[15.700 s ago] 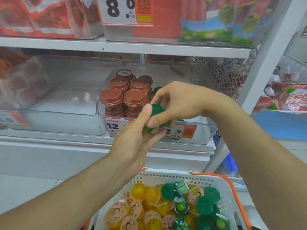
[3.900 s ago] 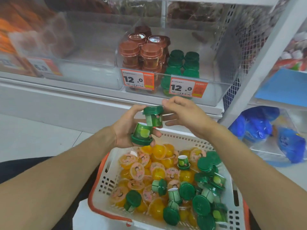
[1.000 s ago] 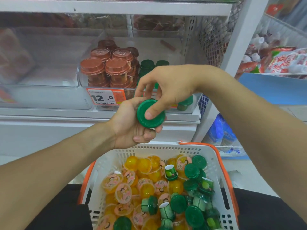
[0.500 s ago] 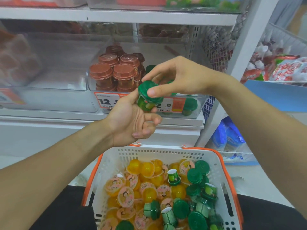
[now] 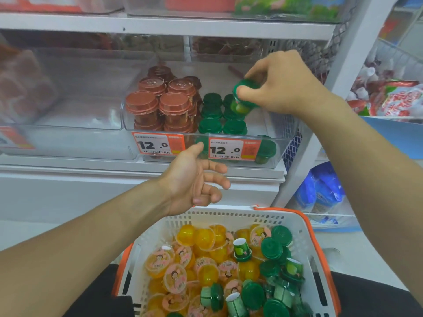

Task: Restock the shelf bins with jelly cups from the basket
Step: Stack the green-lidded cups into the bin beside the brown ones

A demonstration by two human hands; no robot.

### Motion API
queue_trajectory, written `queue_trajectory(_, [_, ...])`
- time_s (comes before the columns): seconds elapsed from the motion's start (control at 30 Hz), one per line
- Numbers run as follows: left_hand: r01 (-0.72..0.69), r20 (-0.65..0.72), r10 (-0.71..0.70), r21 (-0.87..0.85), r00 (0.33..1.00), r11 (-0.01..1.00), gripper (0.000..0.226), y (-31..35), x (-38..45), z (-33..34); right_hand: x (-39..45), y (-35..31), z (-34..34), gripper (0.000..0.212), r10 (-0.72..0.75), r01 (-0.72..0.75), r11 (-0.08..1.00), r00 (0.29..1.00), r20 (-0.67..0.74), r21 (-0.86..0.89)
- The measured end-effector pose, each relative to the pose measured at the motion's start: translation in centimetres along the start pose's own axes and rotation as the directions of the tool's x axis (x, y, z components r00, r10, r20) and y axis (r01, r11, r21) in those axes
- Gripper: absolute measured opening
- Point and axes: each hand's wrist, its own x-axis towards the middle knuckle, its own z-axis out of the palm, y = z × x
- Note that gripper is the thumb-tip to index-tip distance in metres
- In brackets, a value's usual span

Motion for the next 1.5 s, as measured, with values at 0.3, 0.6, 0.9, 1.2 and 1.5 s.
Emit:
queue_trajectory(0.3, [0.120, -0.066, -0.112, 0.130, 0.991, 0.984, 0.060, -1.7, 0.7, 1.0, 1.1, 2.7, 3.2, 0.037, 0.156, -0.034, 0.896, 0.957, 0.244, -0.442])
queue_trajectory(0.6, [0.149, -0.084, -0.137, 0.155, 0.987, 0.977, 0.053, -2.1, 1.2, 1.0, 1.1, 2.9, 5.8, 0.032, 0.263, -0.093, 0.867, 0.919, 0.292, -0.489])
queue_trajectory(0.9, [0.147, -0.093, -0.133, 0.176, 0.987, 0.973, 0.053, -2.4, 1.3, 0.4, 1.1, 2.8, 6.0, 0.023, 0.276, -0.053, 0.856, 0.888, 0.369, -0.514])
queue_trajectory(1.2, [0.155, -0.099, -0.125, 0.420, 0.987, 0.894, 0.040, -3.3, 1.2, -0.2, -0.3, 0.8, 2.6, 0.022, 0.136, 0.041, 0.891, 0.926, 0.351, -0.452])
queue_trajectory(1.5, [0.086, -0.069, -0.103, 0.982, 0.992, 0.168, 0.039, -8.0, 3.1, -2.3, -9.6, -2.4, 2.5, 0.021, -0.194, -0.218, 0.878, 0.652, 0.734, 0.425])
